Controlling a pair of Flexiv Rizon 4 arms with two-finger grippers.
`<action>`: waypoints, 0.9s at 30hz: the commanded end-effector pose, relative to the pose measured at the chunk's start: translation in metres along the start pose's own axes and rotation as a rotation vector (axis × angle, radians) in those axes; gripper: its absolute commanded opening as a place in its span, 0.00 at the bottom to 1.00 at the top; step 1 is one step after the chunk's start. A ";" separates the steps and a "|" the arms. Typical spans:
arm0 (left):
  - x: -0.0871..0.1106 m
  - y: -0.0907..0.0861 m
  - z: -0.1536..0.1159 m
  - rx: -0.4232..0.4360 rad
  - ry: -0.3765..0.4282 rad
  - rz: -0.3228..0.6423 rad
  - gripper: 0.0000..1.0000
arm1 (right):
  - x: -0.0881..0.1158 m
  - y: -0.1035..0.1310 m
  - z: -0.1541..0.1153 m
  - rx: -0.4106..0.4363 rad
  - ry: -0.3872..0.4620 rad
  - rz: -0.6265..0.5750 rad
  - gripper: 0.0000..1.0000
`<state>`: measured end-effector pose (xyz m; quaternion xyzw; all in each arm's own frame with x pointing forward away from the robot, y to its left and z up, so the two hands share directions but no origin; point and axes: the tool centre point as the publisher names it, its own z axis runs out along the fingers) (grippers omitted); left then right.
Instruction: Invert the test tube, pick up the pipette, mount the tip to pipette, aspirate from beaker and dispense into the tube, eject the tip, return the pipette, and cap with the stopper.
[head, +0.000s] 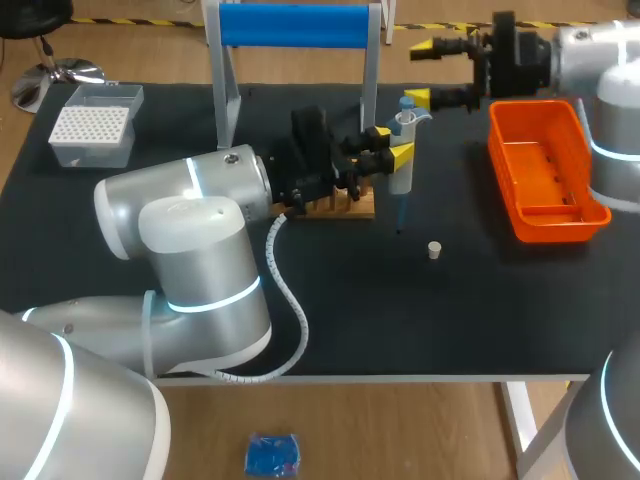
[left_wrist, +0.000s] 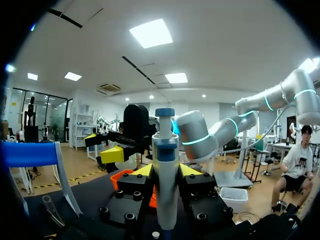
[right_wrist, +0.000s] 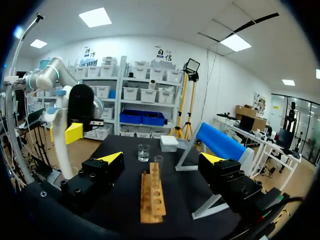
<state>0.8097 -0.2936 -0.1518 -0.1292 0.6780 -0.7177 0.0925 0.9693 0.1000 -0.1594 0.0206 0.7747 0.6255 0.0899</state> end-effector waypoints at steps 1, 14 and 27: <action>0.000 0.001 0.002 0.005 -0.002 0.001 0.00 | -0.029 0.004 0.025 0.029 0.007 0.003 1.00; 0.000 0.001 0.002 0.005 -0.002 0.001 0.00 | -0.062 -0.005 0.056 0.088 -0.058 0.030 1.00; 0.000 0.001 0.002 0.005 -0.002 0.001 0.00 | -0.065 -0.005 0.058 0.095 -0.078 0.037 1.00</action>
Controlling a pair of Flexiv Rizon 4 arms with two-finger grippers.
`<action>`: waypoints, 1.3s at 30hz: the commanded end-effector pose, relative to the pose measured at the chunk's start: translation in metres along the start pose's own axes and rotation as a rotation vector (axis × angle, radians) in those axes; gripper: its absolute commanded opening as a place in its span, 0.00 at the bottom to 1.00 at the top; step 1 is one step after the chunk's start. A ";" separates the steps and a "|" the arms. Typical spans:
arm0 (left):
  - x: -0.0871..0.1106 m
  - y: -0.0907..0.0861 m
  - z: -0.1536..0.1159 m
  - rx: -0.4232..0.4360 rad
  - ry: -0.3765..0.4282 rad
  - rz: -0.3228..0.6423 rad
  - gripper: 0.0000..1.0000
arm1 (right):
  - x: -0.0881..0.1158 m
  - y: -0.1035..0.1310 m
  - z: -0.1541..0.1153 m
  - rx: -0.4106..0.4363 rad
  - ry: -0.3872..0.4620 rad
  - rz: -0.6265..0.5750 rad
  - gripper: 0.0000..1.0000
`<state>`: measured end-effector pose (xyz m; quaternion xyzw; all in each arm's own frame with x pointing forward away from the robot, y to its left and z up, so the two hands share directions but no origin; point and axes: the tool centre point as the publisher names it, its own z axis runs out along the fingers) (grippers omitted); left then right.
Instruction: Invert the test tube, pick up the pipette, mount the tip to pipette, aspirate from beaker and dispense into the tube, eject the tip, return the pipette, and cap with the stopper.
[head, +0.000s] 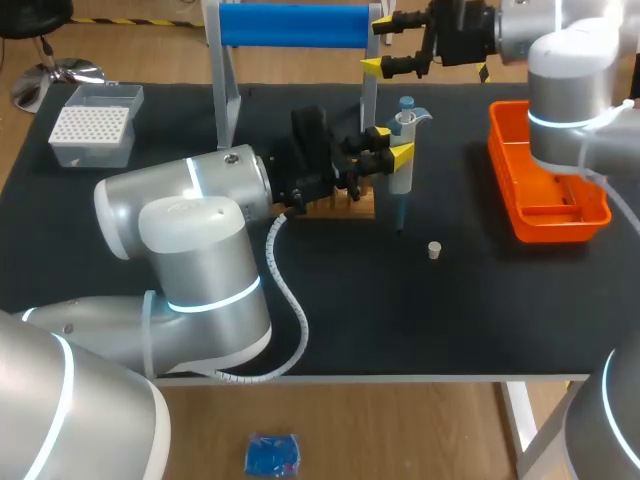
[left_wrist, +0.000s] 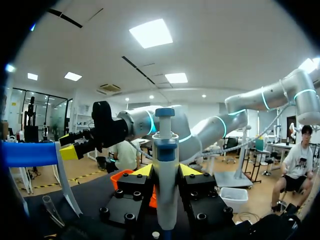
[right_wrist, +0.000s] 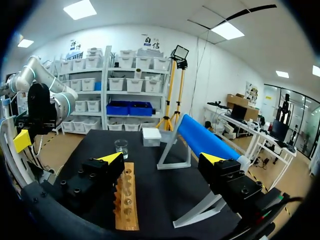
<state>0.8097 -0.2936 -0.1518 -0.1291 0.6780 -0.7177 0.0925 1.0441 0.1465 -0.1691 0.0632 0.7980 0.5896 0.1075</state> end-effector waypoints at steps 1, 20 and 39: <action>0.000 0.001 0.002 0.005 -0.002 0.001 0.00 | 0.001 0.001 -0.001 0.003 0.000 0.000 1.00; 0.000 0.001 0.002 0.005 -0.002 0.001 0.00 | 0.001 0.001 -0.001 0.003 0.000 0.000 1.00; -0.052 -0.040 -0.064 -0.145 0.002 0.045 0.00 | 0.001 0.001 -0.001 0.003 0.000 0.000 1.00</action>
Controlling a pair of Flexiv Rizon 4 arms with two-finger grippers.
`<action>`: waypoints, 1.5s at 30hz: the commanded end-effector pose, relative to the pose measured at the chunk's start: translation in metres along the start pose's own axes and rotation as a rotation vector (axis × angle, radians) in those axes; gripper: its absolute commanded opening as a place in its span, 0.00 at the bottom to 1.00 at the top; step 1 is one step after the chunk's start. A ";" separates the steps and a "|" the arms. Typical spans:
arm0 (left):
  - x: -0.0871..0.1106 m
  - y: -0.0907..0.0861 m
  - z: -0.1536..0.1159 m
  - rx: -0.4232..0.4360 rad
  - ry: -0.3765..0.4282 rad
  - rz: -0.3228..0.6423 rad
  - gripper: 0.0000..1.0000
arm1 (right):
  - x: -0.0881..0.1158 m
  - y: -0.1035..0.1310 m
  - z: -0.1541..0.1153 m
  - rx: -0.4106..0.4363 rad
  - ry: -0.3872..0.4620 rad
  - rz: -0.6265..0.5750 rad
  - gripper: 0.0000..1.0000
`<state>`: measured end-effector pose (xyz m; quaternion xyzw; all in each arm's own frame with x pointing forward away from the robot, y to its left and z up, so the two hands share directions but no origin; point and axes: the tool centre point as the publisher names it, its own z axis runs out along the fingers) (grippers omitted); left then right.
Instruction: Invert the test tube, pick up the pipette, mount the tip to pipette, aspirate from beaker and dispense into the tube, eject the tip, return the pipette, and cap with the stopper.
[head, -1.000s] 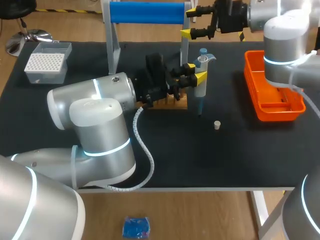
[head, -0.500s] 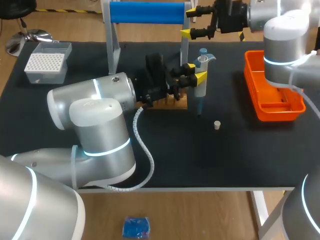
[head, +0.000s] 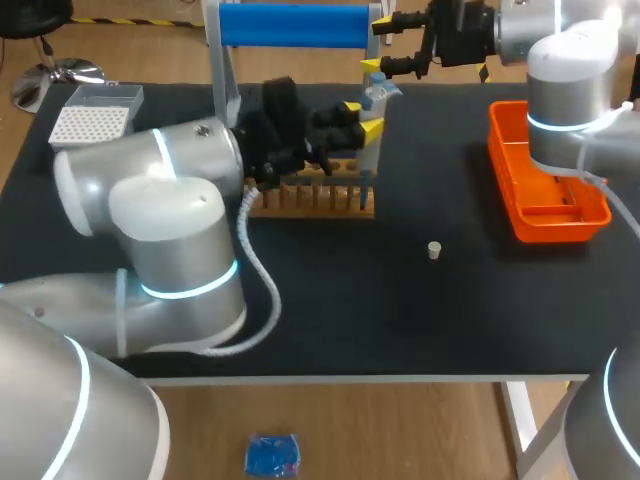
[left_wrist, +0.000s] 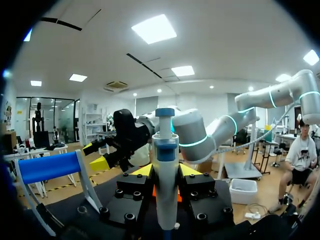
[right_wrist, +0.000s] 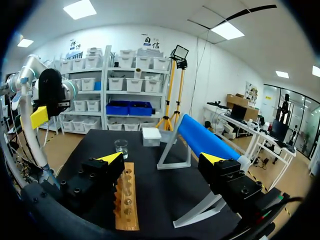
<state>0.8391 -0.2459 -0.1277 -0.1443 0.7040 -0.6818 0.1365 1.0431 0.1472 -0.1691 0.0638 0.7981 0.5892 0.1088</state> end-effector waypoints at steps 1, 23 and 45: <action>-0.017 -0.010 -0.034 -0.062 0.096 -0.006 0.00 | 0.000 0.000 -0.001 0.002 0.002 0.001 1.00; -0.125 -0.001 -0.138 -0.100 0.012 -0.024 0.00 | 0.000 0.000 -0.001 0.002 0.002 0.001 1.00; -0.239 -0.001 -0.163 -0.128 -0.198 -0.074 0.00 | 0.000 0.000 -0.001 0.002 0.002 0.001 1.00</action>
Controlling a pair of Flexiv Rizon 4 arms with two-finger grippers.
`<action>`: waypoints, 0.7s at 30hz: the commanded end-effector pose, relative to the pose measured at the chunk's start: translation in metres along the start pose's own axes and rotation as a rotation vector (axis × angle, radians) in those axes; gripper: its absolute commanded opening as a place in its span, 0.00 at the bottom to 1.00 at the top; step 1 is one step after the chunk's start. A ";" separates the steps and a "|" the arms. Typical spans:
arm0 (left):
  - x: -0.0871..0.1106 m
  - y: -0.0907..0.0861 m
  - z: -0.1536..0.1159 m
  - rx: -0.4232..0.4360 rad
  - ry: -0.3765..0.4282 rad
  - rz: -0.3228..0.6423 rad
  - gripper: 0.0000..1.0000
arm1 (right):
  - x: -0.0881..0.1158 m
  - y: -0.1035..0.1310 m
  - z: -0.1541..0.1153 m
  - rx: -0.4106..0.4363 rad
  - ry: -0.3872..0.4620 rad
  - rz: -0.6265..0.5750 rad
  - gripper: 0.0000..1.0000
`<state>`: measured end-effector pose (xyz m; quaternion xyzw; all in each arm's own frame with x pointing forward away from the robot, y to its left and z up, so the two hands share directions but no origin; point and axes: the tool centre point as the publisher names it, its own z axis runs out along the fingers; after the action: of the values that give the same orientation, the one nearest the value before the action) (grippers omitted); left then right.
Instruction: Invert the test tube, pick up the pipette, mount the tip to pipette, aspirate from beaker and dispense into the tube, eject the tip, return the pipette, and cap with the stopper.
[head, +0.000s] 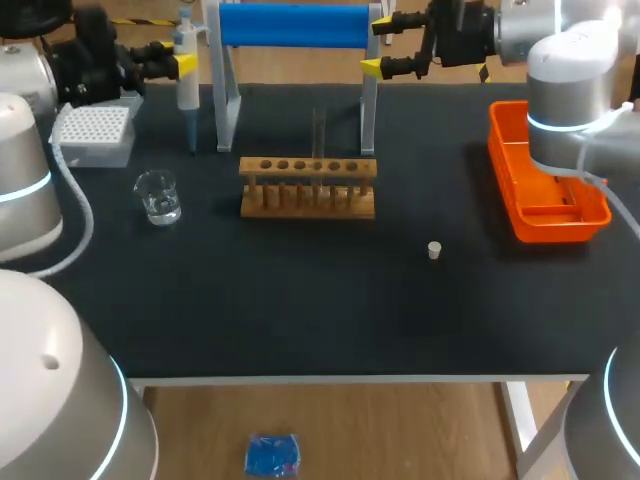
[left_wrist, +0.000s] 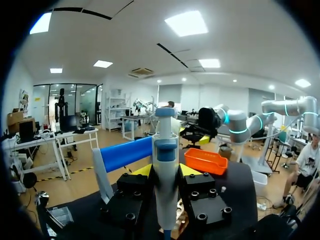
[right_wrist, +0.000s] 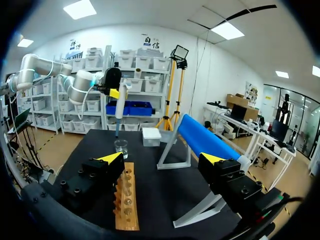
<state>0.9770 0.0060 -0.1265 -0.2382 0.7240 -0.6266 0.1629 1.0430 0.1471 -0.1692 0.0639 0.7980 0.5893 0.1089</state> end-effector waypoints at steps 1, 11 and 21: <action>-0.013 -0.010 0.018 -0.005 -0.046 -0.002 0.00 | 0.000 0.000 -0.001 0.003 0.003 0.001 1.00; -0.017 -0.024 0.038 0.006 -0.180 -0.016 0.00 | 0.000 0.000 -0.001 0.003 0.003 0.001 1.00; -0.017 -0.035 0.065 -0.024 -0.256 -0.021 0.00 | 0.000 0.000 -0.001 0.003 0.003 0.001 1.00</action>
<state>1.0213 -0.0290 -0.1050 -0.3057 0.7047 -0.5988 0.2268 1.0430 0.1471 -0.1692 0.0639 0.7980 0.5892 0.1089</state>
